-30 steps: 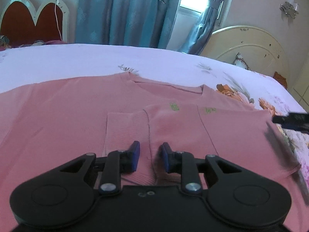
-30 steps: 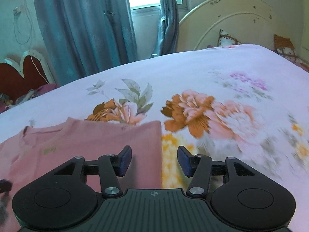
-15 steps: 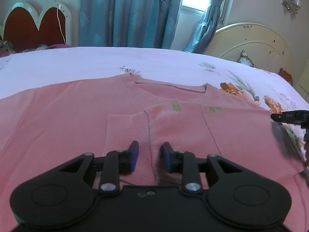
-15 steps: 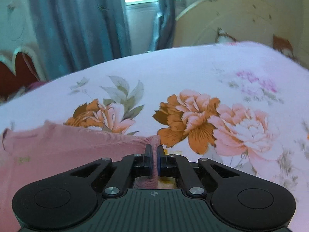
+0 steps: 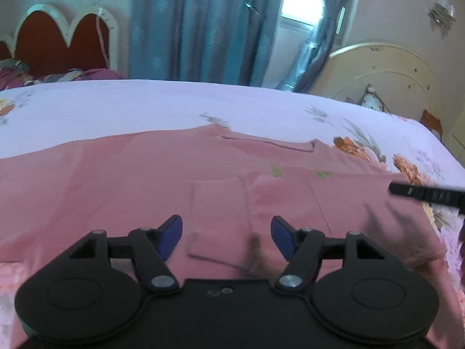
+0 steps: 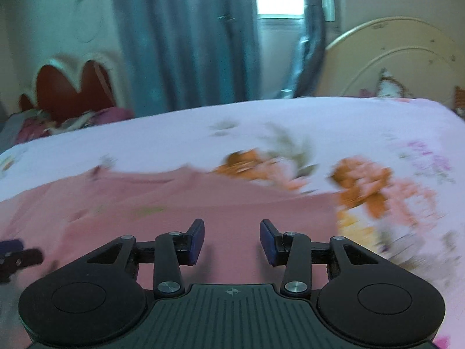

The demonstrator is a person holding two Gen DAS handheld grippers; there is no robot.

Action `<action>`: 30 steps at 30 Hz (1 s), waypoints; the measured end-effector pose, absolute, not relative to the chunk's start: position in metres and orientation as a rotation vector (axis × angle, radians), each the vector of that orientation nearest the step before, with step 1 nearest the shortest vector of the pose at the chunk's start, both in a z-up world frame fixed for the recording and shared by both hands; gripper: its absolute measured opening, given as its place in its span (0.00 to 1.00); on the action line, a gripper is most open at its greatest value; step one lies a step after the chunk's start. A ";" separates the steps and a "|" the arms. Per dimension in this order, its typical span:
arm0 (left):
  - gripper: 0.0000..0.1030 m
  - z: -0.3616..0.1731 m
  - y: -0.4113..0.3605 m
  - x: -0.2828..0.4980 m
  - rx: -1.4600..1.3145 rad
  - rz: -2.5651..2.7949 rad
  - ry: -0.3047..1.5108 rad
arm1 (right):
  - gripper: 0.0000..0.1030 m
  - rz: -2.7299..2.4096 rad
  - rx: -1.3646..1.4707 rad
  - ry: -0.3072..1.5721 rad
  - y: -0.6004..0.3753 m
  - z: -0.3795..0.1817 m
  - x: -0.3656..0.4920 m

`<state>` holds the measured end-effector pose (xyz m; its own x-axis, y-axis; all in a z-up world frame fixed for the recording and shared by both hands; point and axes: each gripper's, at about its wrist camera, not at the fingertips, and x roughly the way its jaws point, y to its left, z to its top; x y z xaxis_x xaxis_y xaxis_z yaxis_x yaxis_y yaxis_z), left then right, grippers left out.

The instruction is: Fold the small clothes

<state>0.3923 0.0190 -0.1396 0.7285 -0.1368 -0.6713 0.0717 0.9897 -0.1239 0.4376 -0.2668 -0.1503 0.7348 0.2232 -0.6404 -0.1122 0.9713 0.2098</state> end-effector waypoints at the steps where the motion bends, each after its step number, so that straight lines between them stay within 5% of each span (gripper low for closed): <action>1: 0.65 -0.137 0.025 0.389 -0.101 -0.108 0.745 | 0.41 0.204 0.160 0.730 -0.256 -0.151 0.435; 16: 0.65 -0.136 0.162 0.348 -0.253 0.102 0.760 | 0.41 0.380 0.084 0.817 -0.084 -0.173 0.434; 30: 0.65 -0.144 0.315 0.321 -0.450 0.406 0.733 | 0.41 0.261 0.055 0.809 -0.059 -0.179 0.427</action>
